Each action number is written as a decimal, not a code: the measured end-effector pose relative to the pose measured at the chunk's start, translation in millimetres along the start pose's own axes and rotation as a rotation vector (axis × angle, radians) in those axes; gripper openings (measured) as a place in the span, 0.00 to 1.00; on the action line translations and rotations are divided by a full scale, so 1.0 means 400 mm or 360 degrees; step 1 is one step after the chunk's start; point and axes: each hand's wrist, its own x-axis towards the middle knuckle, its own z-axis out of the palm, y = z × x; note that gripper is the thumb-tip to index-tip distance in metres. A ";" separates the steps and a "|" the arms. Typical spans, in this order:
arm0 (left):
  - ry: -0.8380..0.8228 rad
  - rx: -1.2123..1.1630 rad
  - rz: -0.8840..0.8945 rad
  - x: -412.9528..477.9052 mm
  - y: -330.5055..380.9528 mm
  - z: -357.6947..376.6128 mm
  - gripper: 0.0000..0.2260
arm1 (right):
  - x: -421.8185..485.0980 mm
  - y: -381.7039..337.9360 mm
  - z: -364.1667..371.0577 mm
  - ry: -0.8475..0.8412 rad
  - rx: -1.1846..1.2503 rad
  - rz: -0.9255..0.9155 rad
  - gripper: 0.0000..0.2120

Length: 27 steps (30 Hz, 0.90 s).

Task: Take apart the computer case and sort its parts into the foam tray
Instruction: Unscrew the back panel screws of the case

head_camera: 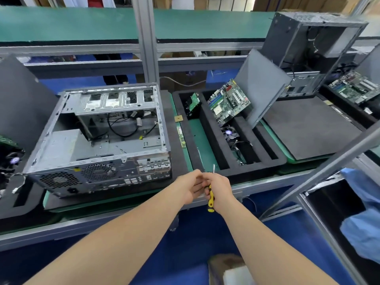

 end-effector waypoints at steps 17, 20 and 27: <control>0.0277 0.0399 0.0095 0.117 0.055 0.140 0.08 | 0.131 -0.098 -0.107 -0.0030 0.0243 0.0227 0.05; 0.0281 0.0392 0.0104 0.108 0.060 0.145 0.09 | 0.133 -0.108 -0.108 -0.0035 0.0368 0.0280 0.06; 0.0249 0.0400 0.0135 0.070 0.074 0.145 0.11 | 0.111 -0.125 -0.084 -0.0095 0.0502 0.0199 0.11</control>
